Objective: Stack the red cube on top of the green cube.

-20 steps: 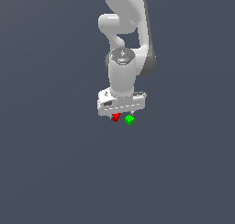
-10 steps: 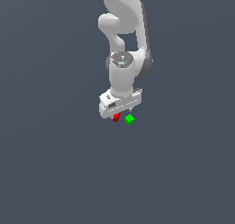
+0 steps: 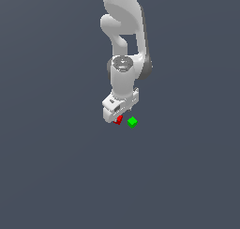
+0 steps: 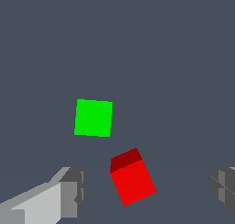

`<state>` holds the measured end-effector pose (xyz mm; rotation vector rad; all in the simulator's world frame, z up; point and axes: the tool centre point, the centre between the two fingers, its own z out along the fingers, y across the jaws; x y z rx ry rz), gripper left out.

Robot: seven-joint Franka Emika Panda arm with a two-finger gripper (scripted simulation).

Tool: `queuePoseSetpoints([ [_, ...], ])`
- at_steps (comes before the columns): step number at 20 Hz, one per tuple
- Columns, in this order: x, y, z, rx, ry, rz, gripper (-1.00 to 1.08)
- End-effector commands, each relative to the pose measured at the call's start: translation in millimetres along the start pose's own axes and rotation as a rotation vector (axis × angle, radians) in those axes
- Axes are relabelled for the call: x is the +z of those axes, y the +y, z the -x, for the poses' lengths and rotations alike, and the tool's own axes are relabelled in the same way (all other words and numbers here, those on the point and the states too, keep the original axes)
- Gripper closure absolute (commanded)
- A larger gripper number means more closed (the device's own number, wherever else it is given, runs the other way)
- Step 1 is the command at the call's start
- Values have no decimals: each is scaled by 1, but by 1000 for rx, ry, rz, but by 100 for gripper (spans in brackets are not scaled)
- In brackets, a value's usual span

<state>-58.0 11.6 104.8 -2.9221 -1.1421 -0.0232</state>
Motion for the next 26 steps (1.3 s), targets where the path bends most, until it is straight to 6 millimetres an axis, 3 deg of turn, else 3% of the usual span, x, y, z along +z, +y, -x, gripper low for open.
queuePoseSetpoints([
  [1,6,-2,6,-68,-2,-1,-92],
  [14,29,-4,32,-348,-12,-5,-92],
  [26,34,-3,38,-410,-15,-5,-92],
])
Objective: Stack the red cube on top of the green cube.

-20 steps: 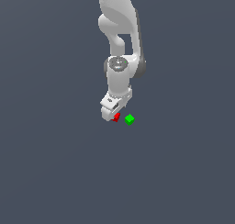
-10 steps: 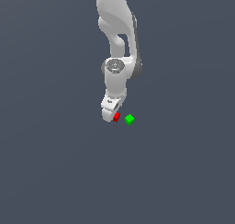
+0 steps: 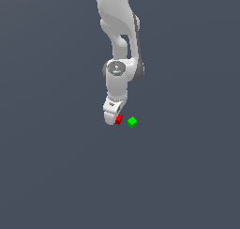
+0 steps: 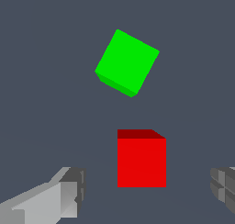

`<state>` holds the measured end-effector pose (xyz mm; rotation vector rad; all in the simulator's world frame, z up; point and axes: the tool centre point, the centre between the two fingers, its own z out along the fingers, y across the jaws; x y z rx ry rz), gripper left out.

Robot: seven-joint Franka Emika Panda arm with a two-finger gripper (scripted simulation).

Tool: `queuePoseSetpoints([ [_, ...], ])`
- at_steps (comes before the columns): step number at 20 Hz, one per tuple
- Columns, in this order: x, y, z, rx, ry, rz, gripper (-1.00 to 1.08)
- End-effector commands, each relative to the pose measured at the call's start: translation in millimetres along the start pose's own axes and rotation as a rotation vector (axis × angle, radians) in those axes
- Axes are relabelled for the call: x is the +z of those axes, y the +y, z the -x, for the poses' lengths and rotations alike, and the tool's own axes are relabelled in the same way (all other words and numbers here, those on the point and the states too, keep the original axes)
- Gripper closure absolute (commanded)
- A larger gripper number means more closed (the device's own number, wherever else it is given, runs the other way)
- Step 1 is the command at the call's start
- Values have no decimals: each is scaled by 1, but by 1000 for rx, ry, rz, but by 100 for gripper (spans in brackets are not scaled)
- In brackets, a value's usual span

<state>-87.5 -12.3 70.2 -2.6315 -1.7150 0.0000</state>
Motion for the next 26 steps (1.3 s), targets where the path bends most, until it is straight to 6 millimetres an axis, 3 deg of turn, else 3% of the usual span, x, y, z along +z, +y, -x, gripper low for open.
queuePoseSetpoints([
  [1,1,0,0,0,0,0,-92],
  [13,44,-1,1,-5,0,0,-92],
  [18,50,0,0,-5,-1,1,-92],
  [19,50,0,0,-5,-1,1,108],
  [26,50,0,0,-5,-1,1,108],
])
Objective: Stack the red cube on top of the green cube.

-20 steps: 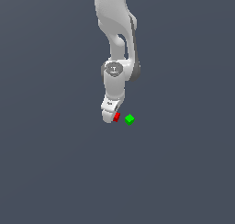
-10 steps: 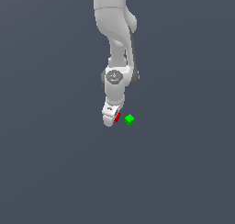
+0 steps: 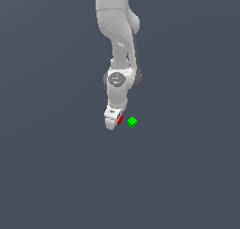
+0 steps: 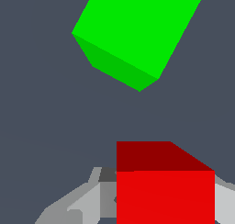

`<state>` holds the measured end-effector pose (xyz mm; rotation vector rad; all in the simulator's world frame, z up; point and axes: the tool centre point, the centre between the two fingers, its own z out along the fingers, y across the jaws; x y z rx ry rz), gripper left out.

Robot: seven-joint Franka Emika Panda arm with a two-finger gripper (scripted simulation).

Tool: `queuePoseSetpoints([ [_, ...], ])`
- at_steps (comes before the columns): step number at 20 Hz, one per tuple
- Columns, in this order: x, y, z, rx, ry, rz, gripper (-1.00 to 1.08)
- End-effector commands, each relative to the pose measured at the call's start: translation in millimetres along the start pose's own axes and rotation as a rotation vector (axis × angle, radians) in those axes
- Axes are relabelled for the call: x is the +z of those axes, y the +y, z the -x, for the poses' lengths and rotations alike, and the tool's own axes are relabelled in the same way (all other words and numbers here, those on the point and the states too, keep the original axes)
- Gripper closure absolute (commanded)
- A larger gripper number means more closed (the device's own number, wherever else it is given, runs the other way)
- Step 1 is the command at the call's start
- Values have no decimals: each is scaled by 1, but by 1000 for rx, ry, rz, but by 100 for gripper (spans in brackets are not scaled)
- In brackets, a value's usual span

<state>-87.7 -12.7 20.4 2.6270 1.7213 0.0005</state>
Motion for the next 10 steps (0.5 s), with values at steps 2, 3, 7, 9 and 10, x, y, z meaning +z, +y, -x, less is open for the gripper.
queuePoseSetpoints([
  [2,1,0,0,0,0,-1,108],
  [3,0,0,0,0,0,0,108],
  [7,-4,0,0,0,0,0,108],
  [9,-9,0,0,0,0,0,108],
  [10,-12,0,0,0,0,0,108],
])
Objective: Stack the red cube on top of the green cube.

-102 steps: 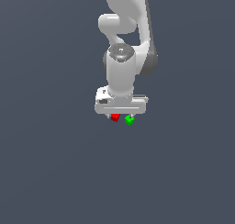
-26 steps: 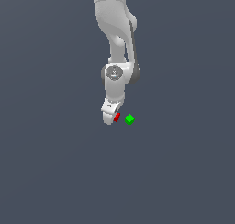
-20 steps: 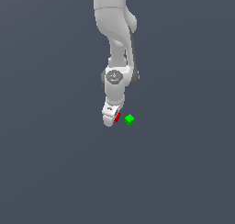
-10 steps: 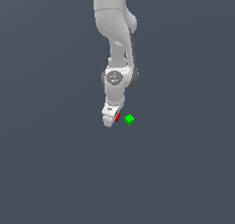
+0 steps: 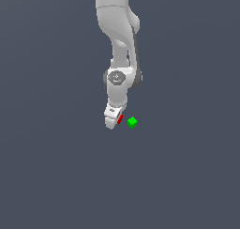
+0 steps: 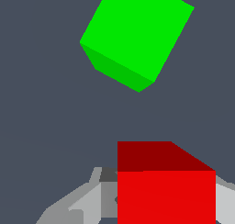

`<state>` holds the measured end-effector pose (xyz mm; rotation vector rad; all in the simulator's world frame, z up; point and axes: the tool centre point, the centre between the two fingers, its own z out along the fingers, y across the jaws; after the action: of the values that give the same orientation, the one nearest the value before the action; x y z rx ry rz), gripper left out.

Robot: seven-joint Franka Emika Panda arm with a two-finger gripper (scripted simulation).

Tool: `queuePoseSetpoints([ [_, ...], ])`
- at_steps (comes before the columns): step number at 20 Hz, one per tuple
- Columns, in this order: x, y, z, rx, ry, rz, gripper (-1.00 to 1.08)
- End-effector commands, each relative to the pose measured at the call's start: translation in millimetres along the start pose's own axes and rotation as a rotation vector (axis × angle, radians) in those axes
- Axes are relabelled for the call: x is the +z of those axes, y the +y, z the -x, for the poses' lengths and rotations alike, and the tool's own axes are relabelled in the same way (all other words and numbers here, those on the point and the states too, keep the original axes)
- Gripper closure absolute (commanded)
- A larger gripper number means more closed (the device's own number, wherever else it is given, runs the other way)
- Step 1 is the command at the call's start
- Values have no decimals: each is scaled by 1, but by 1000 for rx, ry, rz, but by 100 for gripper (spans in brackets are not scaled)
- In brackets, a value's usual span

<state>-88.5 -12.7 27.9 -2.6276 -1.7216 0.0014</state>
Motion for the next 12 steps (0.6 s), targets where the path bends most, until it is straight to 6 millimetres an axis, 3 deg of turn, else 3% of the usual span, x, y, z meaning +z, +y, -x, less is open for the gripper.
queuePoseSetpoints([
  [1,-8,0,0,0,0,1,108],
  [12,-71,-1,0,-1,0,1,108],
])
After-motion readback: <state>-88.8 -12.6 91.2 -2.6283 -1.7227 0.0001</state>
